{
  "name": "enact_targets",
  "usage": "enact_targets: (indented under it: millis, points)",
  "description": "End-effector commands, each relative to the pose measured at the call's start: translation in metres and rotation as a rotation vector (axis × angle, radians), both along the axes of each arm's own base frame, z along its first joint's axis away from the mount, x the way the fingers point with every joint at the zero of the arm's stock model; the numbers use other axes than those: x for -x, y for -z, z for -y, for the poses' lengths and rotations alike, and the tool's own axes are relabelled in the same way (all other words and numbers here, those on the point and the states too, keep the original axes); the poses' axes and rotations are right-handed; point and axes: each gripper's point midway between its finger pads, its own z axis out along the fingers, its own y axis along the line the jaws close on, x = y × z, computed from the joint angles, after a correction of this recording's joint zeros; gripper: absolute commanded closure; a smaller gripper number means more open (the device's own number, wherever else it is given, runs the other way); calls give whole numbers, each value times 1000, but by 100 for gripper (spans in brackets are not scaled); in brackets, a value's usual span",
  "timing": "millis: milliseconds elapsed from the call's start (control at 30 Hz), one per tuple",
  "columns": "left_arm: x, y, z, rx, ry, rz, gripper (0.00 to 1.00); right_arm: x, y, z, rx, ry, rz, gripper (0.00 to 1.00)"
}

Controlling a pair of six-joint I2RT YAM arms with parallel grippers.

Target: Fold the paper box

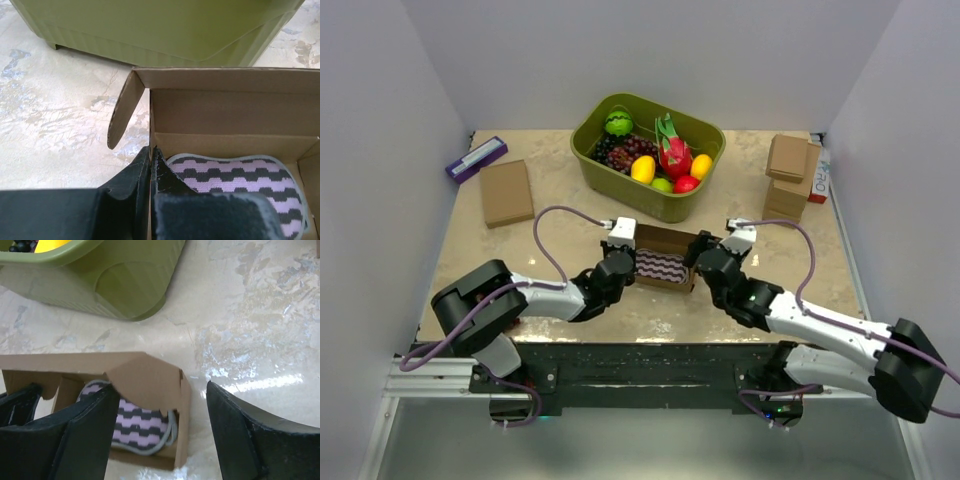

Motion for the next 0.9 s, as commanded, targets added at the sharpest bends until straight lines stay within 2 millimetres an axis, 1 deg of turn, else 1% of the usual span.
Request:
enact_targets:
  millis: [0,33,100,133,167,200,233,267,333,367,400,433,467,533,567,600,633,667,700,733,767,833,867]
  points:
    - [15,37,-20,-121,-16,-72,100,20,-3,11,-4,-23,-60,26]
    - [16,37,-20,-122,-8,-74,100,23,-8,12,-16,-40,-54,26]
    - [17,37,-18,-118,2,-74,100,29,-9,14,-23,-60,-61,29]
    - [18,37,-19,-120,7,-74,100,30,-9,18,-4,-63,-57,32]
    - [18,36,-18,-113,12,-70,100,31,-15,18,-9,-76,-38,34]
    - [19,36,-17,-112,23,-71,100,30,-16,22,10,-76,-35,37]
    - [20,36,-16,-110,32,-66,100,29,-18,27,18,-60,-37,43]
    - [20,37,-16,-113,36,-65,100,29,-15,35,43,-34,-49,55]
    - [20,39,-16,-123,40,-67,100,25,-13,49,59,9,-55,61]
    - [20,39,-16,-126,40,-67,100,22,-15,51,46,14,-42,62]
    - [20,40,-16,-127,43,-69,100,18,-12,55,33,18,-50,62]
    - [21,40,-16,-127,43,-69,100,16,-3,58,42,10,-63,62]
    - [21,41,-16,-125,44,-70,100,10,-5,57,20,10,-48,62]
    - [21,40,-16,-123,49,-70,100,2,8,60,32,3,-72,63]
    - [21,41,-15,-124,51,-70,100,-4,2,54,16,-8,-44,63]
    - [22,41,-15,-125,57,-73,100,-7,3,49,17,-29,-44,63]
    - [22,41,-14,-123,63,-72,100,-9,8,41,30,-67,-65,63]
    - [22,40,-12,-118,69,-71,100,-15,2,33,11,-88,-44,63]
    - [24,41,-10,-118,83,-75,100,-17,4,27,13,-105,-47,63]
    - [24,40,-9,-113,86,-73,100,-19,7,18,19,-152,-62,63]
    - [24,40,-8,-112,91,-73,100,-22,4,10,1,-178,-45,64]
    - [25,39,-5,-102,103,-73,100,-23,10,-3,-13,-235,-58,66]
    - [26,39,-3,-100,110,-74,100,-22,8,-13,-38,-277,-54,69]
